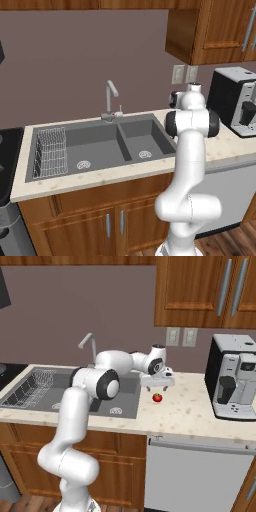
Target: Put the tomato and lemon wedge in the pan. Then turn on the rear right burner and set the heat to medium.
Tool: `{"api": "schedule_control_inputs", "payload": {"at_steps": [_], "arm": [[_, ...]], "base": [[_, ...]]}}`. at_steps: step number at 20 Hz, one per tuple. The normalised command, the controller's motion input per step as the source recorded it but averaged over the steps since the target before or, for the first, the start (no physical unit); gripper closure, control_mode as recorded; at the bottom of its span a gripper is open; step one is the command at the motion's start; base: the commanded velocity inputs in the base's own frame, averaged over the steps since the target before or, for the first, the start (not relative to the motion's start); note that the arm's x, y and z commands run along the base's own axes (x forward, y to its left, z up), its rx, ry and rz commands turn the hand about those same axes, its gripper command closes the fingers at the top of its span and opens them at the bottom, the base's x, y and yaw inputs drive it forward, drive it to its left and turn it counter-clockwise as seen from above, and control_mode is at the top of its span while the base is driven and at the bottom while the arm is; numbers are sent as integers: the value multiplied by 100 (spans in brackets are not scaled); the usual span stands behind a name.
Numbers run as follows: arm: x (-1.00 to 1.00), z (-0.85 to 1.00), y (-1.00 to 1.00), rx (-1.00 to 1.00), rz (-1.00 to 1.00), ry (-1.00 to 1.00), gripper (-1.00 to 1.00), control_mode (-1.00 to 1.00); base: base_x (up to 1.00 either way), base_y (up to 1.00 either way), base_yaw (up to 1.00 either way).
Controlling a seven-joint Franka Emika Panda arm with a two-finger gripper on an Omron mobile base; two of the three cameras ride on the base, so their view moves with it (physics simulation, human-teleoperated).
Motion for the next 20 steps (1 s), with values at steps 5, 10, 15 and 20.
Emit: {"api": "schedule_control_inputs", "payload": {"at_steps": [5, 10, 15, 20], "arm": [[4, 0, -5, 0, 0, 6, -100, -100], [-8, -15, 0, 0, 0, 8, -100, -100], [-11, -10, 0, 0, 0, 7, -100, -100], [0, -2, 0, 0, 0, 1, -100, -100]], "base": [[0, 0, 0], [0, 0, 0], [0, 0, 0], [0, 0, 0]]}}
